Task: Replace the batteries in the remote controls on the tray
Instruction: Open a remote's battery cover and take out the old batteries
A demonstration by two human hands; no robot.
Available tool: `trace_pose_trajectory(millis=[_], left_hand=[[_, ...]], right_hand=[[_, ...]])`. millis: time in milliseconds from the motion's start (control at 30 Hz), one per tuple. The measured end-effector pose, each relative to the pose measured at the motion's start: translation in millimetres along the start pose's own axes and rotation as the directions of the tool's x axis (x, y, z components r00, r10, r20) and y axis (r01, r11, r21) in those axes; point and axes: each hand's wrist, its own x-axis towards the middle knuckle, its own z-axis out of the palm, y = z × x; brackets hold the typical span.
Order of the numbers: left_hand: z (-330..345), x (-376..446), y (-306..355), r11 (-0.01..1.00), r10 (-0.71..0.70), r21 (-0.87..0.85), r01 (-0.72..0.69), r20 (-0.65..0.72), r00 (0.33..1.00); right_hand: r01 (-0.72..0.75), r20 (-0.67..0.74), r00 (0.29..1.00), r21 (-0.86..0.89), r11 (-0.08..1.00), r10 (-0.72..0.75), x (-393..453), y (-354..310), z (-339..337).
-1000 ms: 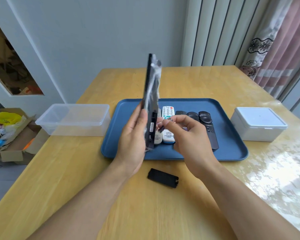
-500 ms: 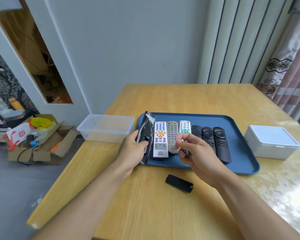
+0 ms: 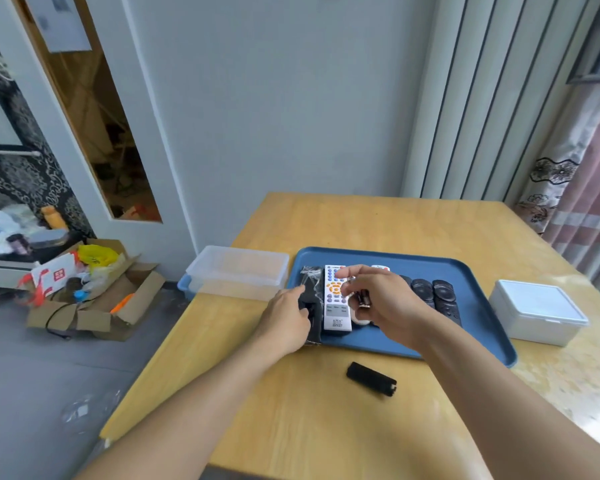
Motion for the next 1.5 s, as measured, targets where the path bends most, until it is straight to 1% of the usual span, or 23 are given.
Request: trace_pose_trajectory(millis=[33, 100, 167, 200, 267, 333, 367, 400, 433, 467, 533, 567, 633, 767, 833, 933, 1067, 1167, 1300, 1367, 1433, 1500], left_hand=[[-5, -2, -2, 1.000, 0.017, -0.002, -0.017, -0.010, 1.000], [-15, -4, -8, 0.997, 0.058, -0.050, -0.063, -0.103, 0.993], [-29, -3, -18, 0.985, 0.082, -0.124, -0.121, -0.278, 0.957], [-35, -2, -26, 0.975, 0.090, -0.156, -0.159, -0.377, 0.922], [-48, 3, -46, 0.958, 0.051, -0.208, -0.196, -0.551, 0.833], [-56, 10, -70, 0.952, -0.076, -0.272, -0.138, -0.651, 0.755], [-60, 14, -83, 0.949, -0.151, -0.305, -0.081, -0.663, 0.733], [-61, 18, -93, 0.940, -0.218, -0.341, -0.022, -0.649, 0.729], [-62, 21, -102, 0.923, -0.282, -0.384, 0.036, -0.609, 0.741], [-63, 25, -113, 0.900, -0.333, -0.427, 0.084, -0.553, 0.764], [-62, 31, -124, 0.869, -0.364, -0.477, 0.128, -0.443, 0.820], [-61, 32, -126, 0.874, -0.352, -0.465, 0.140, -0.408, 0.842], [-58, 34, -127, 0.907, -0.328, -0.386, 0.172, -0.388, 0.861], [-55, 34, -121, 0.934, -0.315, -0.296, 0.201, -0.413, 0.855], [-55, 33, -118, 0.942, -0.299, -0.271, 0.198, -0.410, 0.862], [-57, 30, -115, 0.944, -0.299, -0.255, 0.208, -0.398, 0.867], [-58, 32, -115, 0.934, -0.316, -0.293, 0.205, -0.411, 0.855], [-58, 33, -117, 0.935, -0.311, -0.303, 0.185, -0.444, 0.841], [-58, 35, -120, 0.955, -0.256, -0.259, 0.147, -0.463, 0.848], [-57, 37, -121, 0.953, -0.264, -0.260, 0.153, -0.469, 0.843], [-56, 37, -121, 0.952, -0.272, -0.262, 0.160, -0.478, 0.835], [-55, 39, -122, 0.951, -0.279, -0.262, 0.166, -0.488, 0.827]], right_hand=[[0.008, -0.010, 1.000, -0.047, 0.999, -0.008, 5, -4, 7], [0.029, -0.008, 1.000, -0.145, 0.989, -0.031, 14, -10, 21], [0.082, 0.004, 0.996, -0.283, 0.956, -0.084, 26, -13, 40], [0.121, 0.005, 0.992, -0.382, 0.916, -0.128, 33, -13, 49], [0.195, 0.035, 0.975, -0.594, 0.781, -0.218, 49, -10, 70], [0.229, 0.092, 0.962, -0.778, 0.584, -0.255, 61, -10, 91], [0.236, 0.121, 0.956, -0.861, 0.451, -0.269, 68, -10, 101], [0.246, 0.157, 0.943, -0.924, 0.294, -0.293, 72, -12, 107], [0.257, 0.201, 0.929, -0.954, 0.151, -0.311, 77, -12, 113], [0.269, 0.243, 0.919, -0.962, 0.041, -0.312, 82, -13, 122], [0.277, 0.298, 0.910, -0.954, -0.114, -0.287, 89, -11, 133], [0.281, 0.317, 0.907, -0.946, -0.164, -0.278, 90, -10, 137], [0.300, 0.355, 0.893, -0.928, -0.220, -0.278, 91, -9, 142], [0.307, 0.418, 0.873, -0.872, -0.381, -0.252, 88, -12, 146], [0.325, 0.452, 0.863, -0.838, -0.437, -0.226, 87, -16, 148], [0.360, 0.476, 0.864, -0.812, -0.459, -0.165, 91, -26, 147], [0.394, 0.486, 0.864, -0.813, -0.429, -0.128, 97, -47, 135], [0.414, 0.489, 0.860, -0.835, -0.361, -0.145, 100, -65, 130], [0.397, 0.451, 0.871, -0.880, -0.259, -0.196, 111, -88, 123], [0.375, 0.405, 0.887, -0.912, -0.165, -0.221, 123, -96, 115], [0.337, 0.323, 0.907, -0.941, 0.009, -0.270, 136, -104, 104], [0.251, 0.174, 0.922, -0.949, 0.192, -0.346, 153, -105, 92]])
